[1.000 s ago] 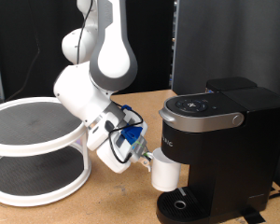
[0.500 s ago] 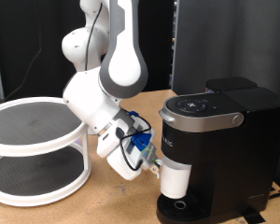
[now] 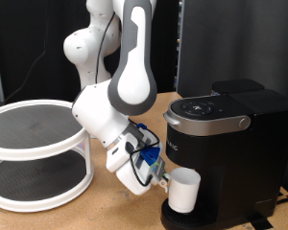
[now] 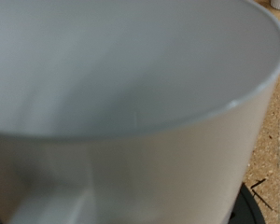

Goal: Make a cup of coffee with the keurig machine

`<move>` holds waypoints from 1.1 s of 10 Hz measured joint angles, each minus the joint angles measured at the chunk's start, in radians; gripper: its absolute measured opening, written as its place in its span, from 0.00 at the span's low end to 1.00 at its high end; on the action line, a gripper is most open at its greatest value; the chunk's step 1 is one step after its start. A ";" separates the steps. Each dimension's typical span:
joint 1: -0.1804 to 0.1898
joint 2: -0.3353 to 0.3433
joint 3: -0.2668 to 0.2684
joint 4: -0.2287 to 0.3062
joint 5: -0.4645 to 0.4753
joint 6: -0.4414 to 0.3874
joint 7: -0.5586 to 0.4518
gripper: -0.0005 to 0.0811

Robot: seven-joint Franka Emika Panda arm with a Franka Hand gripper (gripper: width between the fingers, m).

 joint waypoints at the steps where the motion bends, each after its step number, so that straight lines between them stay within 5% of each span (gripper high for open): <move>1: 0.000 0.019 0.006 0.006 0.020 -0.006 -0.005 0.09; 6: -0.006 0.078 0.013 0.020 0.044 -0.057 -0.007 0.13; 7: -0.010 0.079 0.013 0.015 0.037 -0.068 -0.007 0.36; 8: -0.015 0.079 0.011 0.010 0.027 -0.076 -0.007 0.36; 11: -0.022 0.052 -0.015 -0.016 -0.008 -0.088 -0.004 0.88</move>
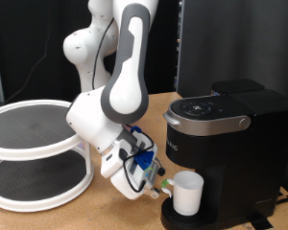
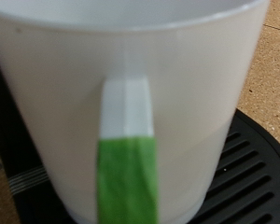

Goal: Make a cup of coffee with the keurig machine

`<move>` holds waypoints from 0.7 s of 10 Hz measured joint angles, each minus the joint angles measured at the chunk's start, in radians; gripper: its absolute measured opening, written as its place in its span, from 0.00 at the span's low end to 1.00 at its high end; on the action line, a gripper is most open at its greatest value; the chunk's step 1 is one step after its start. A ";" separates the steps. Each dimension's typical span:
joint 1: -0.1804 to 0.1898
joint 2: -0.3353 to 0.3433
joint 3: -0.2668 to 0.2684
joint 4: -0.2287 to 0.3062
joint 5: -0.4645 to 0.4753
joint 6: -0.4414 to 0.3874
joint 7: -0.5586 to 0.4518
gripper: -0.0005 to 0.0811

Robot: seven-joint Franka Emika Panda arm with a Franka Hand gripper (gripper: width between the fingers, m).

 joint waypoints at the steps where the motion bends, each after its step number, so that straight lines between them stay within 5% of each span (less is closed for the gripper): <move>1: -0.001 -0.029 -0.020 -0.013 -0.029 -0.001 0.010 0.88; 2: -0.001 -0.066 -0.042 -0.026 -0.065 -0.001 0.030 0.97; 7: -0.007 -0.292 -0.161 -0.091 -0.407 0.036 0.218 0.99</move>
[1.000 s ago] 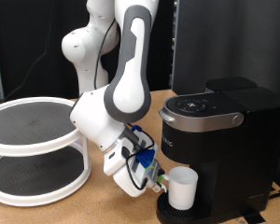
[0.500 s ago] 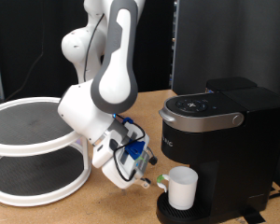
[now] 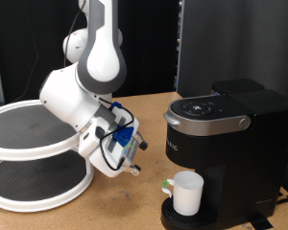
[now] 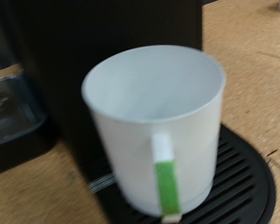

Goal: Make a cup of coffee with the keurig machine

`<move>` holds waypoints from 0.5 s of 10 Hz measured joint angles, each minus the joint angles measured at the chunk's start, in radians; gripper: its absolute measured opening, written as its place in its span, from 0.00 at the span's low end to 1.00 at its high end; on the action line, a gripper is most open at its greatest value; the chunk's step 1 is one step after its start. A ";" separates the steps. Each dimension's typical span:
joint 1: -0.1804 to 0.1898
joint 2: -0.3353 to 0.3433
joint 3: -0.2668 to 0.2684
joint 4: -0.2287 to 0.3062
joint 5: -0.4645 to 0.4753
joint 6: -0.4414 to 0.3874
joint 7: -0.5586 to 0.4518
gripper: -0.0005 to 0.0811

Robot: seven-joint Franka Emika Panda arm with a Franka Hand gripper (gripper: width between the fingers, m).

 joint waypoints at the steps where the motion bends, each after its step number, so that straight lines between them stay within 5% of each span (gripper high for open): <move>1: -0.011 -0.050 -0.017 -0.016 -0.097 0.003 0.038 0.99; 3: -0.054 -0.174 -0.032 -0.057 -0.245 0.008 0.078 0.99; 5: -0.055 -0.173 -0.030 -0.058 -0.258 0.007 0.079 0.99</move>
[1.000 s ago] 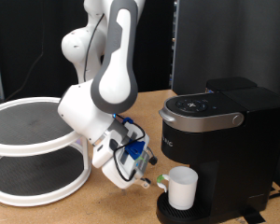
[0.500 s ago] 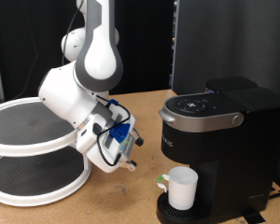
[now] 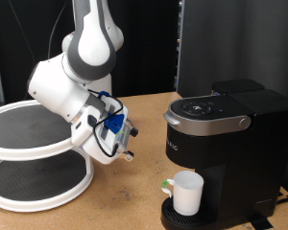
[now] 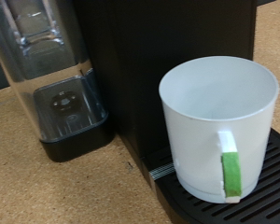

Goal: Make a cup of coffee with the keurig machine

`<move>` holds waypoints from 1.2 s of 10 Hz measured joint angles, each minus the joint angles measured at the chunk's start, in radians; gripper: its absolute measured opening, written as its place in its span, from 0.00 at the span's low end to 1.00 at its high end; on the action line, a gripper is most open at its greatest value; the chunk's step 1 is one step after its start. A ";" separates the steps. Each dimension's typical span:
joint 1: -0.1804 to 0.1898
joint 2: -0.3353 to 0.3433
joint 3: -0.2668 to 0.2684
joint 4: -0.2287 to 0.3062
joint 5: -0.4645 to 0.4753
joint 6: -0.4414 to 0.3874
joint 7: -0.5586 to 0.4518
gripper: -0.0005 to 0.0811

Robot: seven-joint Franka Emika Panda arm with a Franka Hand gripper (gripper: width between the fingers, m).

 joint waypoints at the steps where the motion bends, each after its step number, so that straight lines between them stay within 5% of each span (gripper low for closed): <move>1: -0.008 -0.010 0.000 0.000 -0.025 -0.027 0.002 0.99; 5: -0.076 -0.186 0.011 -0.003 -0.073 -0.084 0.079 0.99; 9: -0.158 -0.356 0.077 -0.005 -0.117 -0.089 0.215 0.99; 12: -0.168 -0.348 0.108 -0.006 -0.216 -0.068 0.240 0.99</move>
